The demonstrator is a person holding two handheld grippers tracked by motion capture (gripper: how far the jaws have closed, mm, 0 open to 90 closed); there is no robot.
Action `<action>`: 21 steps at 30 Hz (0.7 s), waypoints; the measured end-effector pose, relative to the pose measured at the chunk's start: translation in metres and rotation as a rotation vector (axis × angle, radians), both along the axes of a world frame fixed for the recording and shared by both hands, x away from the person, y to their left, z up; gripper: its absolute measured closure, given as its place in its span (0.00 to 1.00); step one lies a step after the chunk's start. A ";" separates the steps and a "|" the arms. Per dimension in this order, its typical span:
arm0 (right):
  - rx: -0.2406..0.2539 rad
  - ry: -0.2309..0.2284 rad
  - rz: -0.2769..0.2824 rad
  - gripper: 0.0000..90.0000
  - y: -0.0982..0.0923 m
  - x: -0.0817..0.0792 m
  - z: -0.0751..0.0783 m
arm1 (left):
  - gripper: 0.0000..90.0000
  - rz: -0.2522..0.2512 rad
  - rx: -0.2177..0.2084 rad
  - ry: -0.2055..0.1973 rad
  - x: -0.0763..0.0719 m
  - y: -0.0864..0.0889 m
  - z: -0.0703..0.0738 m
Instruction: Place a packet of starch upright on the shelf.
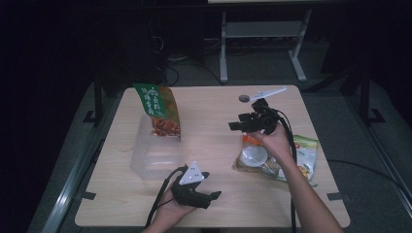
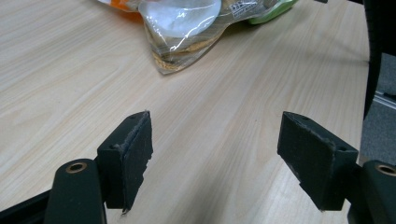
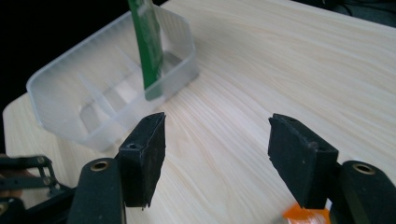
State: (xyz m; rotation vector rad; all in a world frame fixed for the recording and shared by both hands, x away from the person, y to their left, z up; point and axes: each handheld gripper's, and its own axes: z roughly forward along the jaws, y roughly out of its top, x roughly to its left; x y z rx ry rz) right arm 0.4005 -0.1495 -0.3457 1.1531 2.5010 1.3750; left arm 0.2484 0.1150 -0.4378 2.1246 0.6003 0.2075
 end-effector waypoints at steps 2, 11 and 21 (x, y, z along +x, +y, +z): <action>-0.003 0.008 -0.013 0.39 -0.007 -0.003 -0.001 | 0.30 0.000 -0.008 -0.001 0.001 -0.002 0.001; -0.019 0.027 -0.058 0.37 -0.034 -0.010 -0.006 | 0.33 -0.018 -0.003 -0.001 0.005 -0.013 0.006; -0.023 0.043 -0.100 0.37 -0.055 -0.016 -0.012 | 0.41 -0.034 0.008 0.007 0.016 -0.031 0.004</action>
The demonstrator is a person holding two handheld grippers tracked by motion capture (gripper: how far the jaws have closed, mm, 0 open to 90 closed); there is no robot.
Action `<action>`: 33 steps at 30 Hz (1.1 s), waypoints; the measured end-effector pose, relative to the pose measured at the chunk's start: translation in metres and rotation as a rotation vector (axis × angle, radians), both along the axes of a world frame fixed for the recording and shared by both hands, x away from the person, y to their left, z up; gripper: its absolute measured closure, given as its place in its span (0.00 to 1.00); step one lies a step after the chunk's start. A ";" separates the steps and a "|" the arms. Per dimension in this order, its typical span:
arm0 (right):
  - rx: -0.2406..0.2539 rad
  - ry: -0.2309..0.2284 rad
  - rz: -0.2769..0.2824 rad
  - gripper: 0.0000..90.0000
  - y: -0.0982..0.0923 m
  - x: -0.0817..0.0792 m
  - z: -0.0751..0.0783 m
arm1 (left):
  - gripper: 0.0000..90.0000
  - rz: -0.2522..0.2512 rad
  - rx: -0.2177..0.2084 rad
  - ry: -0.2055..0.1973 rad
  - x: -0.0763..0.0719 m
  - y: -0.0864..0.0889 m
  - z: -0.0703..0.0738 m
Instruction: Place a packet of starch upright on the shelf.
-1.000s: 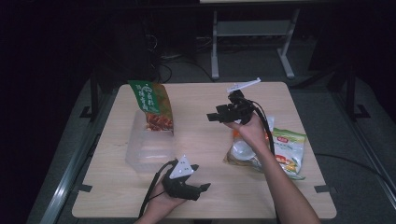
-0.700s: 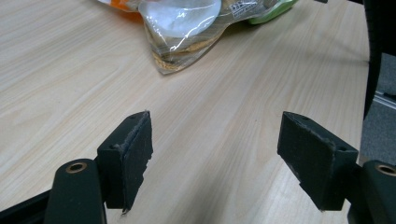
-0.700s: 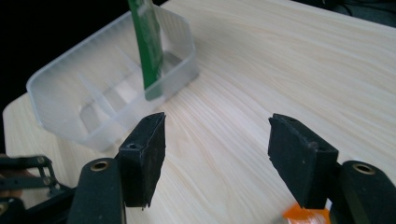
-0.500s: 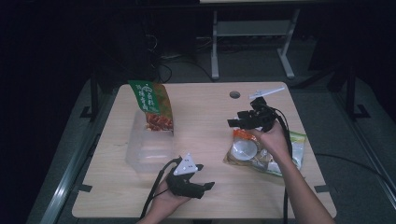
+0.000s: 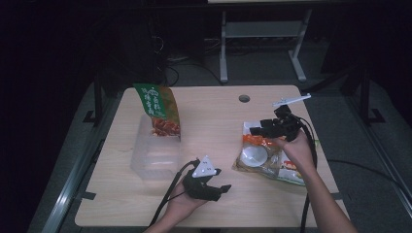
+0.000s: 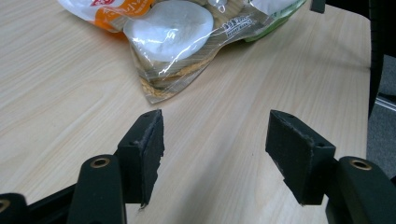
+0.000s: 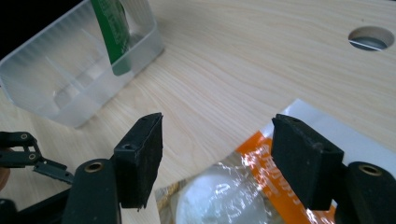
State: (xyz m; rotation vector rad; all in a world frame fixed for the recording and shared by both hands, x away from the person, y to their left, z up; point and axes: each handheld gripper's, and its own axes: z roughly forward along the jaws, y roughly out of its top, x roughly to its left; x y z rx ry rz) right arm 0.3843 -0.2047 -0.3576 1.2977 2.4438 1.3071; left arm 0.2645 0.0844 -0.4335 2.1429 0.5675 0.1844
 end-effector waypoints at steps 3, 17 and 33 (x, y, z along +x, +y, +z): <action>0.001 0.014 -0.012 0.35 -0.006 -0.002 -0.002 | 0.44 -0.008 0.013 -0.002 0.003 -0.006 -0.001; -0.030 0.037 -0.048 0.33 -0.034 -0.012 -0.009 | 0.58 0.003 0.037 0.006 0.023 -0.034 -0.012; -0.054 0.068 -0.089 0.32 -0.056 -0.017 -0.023 | 0.76 0.016 0.022 0.038 0.049 -0.061 -0.014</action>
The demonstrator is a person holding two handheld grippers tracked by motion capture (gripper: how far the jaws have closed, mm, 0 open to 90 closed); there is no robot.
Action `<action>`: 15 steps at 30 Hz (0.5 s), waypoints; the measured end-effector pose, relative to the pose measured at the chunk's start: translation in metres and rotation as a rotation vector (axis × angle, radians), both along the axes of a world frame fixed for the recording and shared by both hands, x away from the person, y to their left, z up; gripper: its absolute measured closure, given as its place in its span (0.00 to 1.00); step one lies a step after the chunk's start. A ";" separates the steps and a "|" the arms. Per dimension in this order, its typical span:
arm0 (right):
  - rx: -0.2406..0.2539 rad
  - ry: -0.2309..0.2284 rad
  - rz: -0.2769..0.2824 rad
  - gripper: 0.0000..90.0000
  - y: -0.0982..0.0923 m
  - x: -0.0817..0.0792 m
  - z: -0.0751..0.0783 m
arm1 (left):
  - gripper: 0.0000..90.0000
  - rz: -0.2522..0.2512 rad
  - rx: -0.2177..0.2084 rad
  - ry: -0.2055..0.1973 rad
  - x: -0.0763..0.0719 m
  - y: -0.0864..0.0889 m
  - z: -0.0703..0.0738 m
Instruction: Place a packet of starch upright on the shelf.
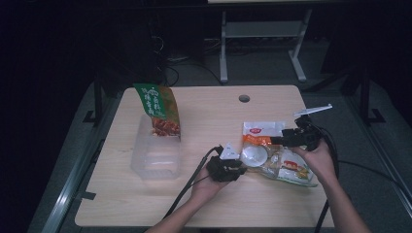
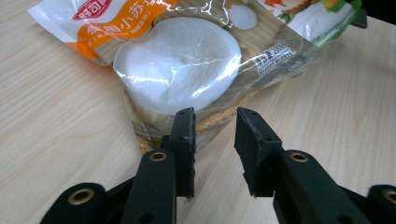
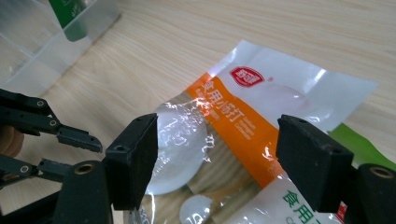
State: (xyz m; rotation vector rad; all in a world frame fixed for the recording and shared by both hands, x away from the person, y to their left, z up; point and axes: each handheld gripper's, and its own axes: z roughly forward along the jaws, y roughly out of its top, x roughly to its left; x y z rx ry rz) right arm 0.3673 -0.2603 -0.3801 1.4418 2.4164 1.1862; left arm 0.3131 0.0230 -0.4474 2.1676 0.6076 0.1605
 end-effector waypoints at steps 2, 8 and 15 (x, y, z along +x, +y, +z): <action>-0.003 0.005 -0.007 0.32 -0.003 0.000 -0.003 | 0.77 0.005 0.003 0.003 0.003 -0.002 -0.001; -0.010 0.022 -0.020 0.31 -0.008 0.002 -0.009 | 0.77 0.018 0.011 0.007 0.010 -0.006 -0.004; -0.028 0.061 -0.047 0.32 -0.012 0.006 -0.020 | 0.77 0.028 0.021 0.025 0.013 -0.010 -0.006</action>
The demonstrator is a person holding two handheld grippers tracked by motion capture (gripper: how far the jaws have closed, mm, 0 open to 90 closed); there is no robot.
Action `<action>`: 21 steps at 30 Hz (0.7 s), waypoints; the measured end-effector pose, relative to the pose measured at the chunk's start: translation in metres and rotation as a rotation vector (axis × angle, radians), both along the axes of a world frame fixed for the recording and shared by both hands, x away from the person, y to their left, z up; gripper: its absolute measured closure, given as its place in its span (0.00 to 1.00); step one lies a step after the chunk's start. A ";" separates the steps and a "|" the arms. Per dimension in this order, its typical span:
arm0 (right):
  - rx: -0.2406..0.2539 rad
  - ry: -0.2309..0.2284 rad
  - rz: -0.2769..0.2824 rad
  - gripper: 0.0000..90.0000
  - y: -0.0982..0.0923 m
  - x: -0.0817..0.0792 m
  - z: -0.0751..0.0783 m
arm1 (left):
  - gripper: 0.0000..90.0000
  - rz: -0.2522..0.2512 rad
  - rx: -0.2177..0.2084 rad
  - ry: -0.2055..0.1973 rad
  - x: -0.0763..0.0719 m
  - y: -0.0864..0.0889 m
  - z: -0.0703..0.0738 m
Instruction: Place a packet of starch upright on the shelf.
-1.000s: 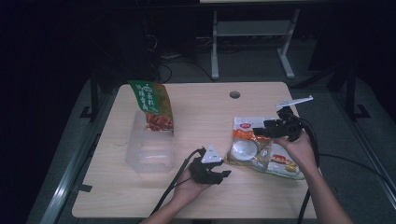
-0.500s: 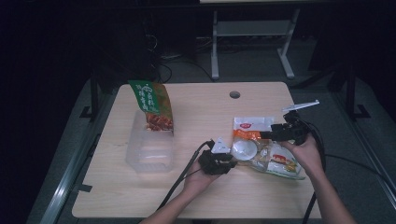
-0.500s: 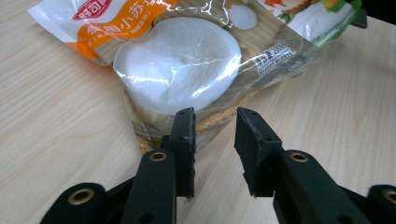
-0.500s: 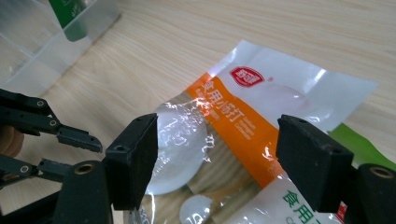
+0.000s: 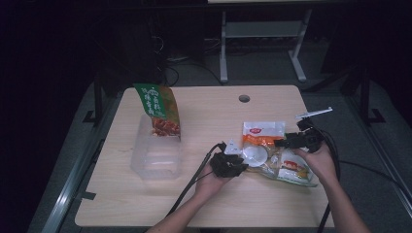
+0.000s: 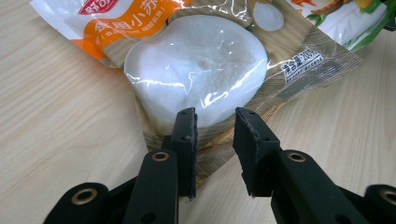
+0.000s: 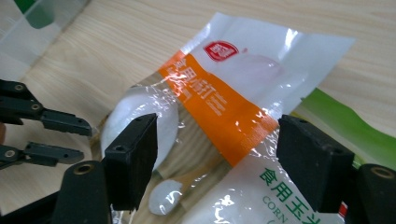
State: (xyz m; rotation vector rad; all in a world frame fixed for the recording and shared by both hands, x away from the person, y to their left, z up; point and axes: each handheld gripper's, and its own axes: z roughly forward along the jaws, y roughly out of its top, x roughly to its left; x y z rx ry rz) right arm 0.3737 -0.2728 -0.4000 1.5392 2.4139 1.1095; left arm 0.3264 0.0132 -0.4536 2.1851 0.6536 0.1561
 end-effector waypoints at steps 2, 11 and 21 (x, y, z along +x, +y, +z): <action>-0.002 0.011 -0.005 0.32 -0.001 0.002 -0.004 | 0.77 -0.008 0.011 -0.005 0.001 -0.002 -0.001; 0.002 0.065 -0.021 0.34 0.003 0.014 -0.018 | 0.77 -0.008 0.020 0.003 0.002 -0.006 -0.005; 0.035 0.109 -0.004 0.42 0.012 0.023 -0.030 | 0.76 -0.006 0.023 0.006 0.002 -0.007 -0.004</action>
